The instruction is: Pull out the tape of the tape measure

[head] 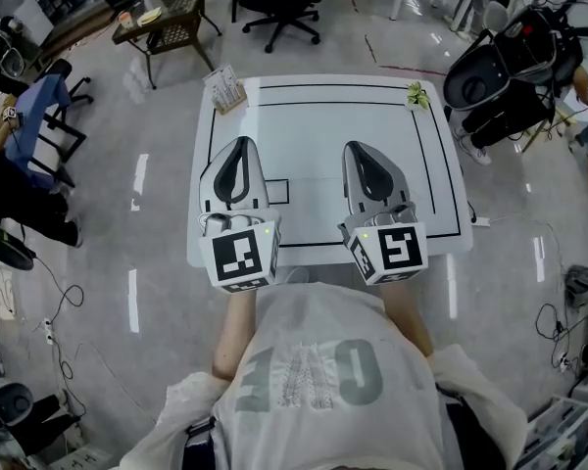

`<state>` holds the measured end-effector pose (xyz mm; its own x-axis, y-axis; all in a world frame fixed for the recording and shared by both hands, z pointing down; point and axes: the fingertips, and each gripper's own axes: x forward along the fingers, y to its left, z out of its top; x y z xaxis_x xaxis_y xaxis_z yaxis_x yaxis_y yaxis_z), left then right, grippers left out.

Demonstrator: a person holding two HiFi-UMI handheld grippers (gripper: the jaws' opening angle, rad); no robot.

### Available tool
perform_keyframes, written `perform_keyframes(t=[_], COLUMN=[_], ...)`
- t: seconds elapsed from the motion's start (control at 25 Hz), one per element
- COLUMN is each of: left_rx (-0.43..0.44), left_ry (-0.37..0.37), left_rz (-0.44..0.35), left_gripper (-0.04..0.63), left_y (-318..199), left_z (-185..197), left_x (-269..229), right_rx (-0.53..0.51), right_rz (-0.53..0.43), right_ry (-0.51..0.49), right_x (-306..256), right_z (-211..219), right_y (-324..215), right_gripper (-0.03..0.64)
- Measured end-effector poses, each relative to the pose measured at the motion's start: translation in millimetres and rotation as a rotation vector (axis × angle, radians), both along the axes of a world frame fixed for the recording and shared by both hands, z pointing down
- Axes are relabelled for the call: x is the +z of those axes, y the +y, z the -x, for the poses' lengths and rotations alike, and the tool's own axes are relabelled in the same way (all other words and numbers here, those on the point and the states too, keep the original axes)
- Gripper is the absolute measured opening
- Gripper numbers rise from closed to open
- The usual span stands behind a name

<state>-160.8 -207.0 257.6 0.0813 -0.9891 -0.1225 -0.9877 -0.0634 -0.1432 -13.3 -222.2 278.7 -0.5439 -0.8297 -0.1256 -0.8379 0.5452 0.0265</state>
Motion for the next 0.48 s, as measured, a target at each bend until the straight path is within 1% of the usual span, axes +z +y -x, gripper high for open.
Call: perform_keyframes(t=[0.48], left_rx=[-0.009], left_ry=[-0.005], left_rz=[0.014], left_gripper=[0.029], left_y=[-10], left_z=[7], left_x=[4], right_rx=[-0.011], right_rz=[0.000], right_ry=[0.011], right_x=[0], right_z=[2], right_y=[-10], right_gripper=[0.034])
